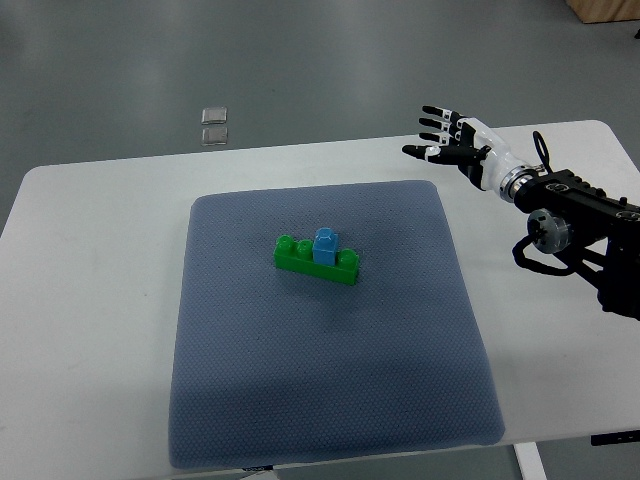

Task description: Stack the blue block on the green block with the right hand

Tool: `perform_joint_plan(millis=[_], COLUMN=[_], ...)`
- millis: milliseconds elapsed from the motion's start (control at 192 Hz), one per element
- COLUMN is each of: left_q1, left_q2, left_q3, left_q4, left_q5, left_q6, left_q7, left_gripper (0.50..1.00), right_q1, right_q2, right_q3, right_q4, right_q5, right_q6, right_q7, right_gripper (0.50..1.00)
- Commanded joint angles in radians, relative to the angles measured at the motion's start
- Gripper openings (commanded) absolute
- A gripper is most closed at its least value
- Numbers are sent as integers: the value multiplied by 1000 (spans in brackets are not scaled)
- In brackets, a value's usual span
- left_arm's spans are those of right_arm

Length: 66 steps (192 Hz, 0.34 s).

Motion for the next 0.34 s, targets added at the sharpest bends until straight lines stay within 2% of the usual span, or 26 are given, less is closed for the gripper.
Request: perform_joint_plan(millis=[0,104,339], left_q1=[0,0,0], left_q2=[0,0,0], left_q3=[0,0,0], left_q4=[0,0,0], left_q5=[0,0,0], left_q6=[-1,-1,-1], left_q7=[0,1,0], left_gripper=[1000,1000,1000], right_q1=[-58,-99,-138], right_q2=[10,14,50], right_q3=[144,237,248], right_q4=[0,0,0], right_q5=[15,17,14], right_q6=[7,8,4], right_q7=[1,1,3], right_gripper=[923,921,924])
